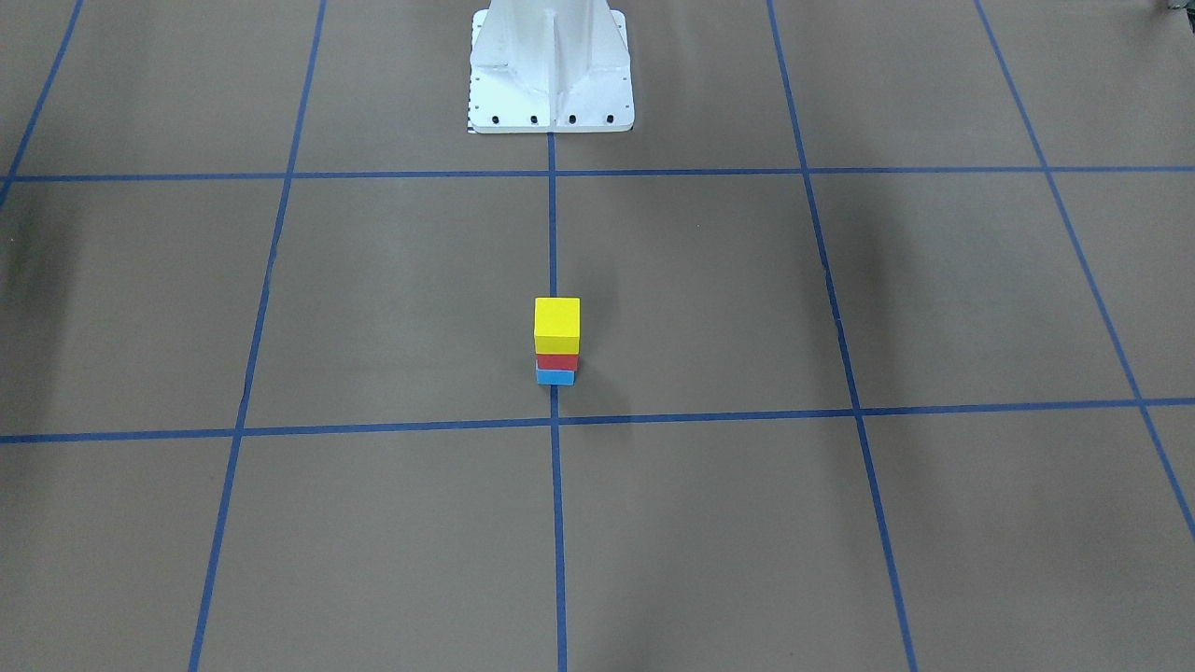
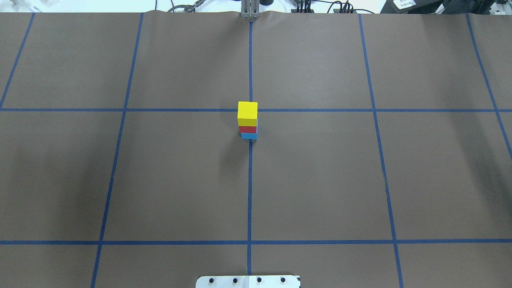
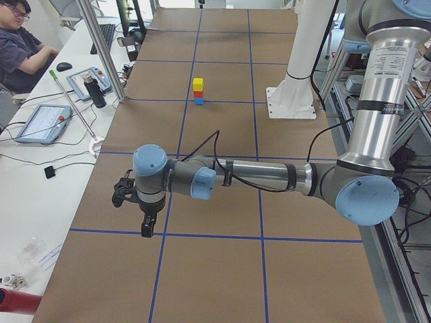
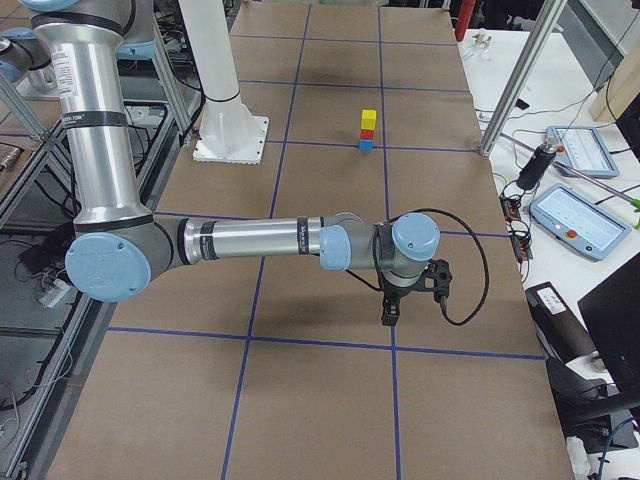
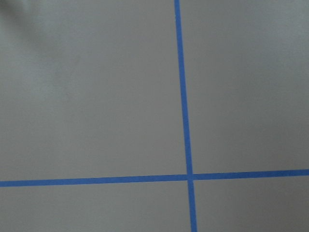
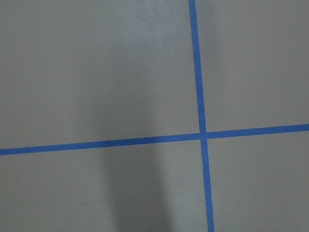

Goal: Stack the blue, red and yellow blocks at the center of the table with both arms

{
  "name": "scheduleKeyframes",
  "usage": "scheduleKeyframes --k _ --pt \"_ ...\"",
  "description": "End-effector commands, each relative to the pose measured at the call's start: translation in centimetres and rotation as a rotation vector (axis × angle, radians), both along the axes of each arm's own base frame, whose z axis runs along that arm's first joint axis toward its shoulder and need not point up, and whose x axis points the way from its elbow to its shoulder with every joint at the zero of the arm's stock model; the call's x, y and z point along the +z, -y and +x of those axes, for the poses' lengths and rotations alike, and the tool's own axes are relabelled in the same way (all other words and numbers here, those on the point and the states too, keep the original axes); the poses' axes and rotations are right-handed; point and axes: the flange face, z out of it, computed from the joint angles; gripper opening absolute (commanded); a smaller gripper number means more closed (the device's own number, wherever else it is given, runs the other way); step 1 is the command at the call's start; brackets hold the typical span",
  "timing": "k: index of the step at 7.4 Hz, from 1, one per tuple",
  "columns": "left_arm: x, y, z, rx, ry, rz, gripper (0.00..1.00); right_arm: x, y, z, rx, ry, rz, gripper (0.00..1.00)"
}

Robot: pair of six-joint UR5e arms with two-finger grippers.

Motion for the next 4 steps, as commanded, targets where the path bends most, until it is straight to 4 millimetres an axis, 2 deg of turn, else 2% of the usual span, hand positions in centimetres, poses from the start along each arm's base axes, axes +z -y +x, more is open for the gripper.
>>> scheduleKeyframes --k 1,2,4 --pt "1.9 -1.24 0.31 0.004 0.003 -0.034 1.0 0.57 -0.23 0.3 0.001 -0.011 -0.007 0.99" --pt "2.63 -1.24 0.47 0.008 0.005 -0.038 1.0 0.95 -0.44 0.52 0.002 -0.03 -0.01 0.99" --pt "1.86 -0.83 0.49 -0.001 0.002 -0.039 1.0 1.31 -0.82 1.19 0.013 -0.042 -0.014 0.99"
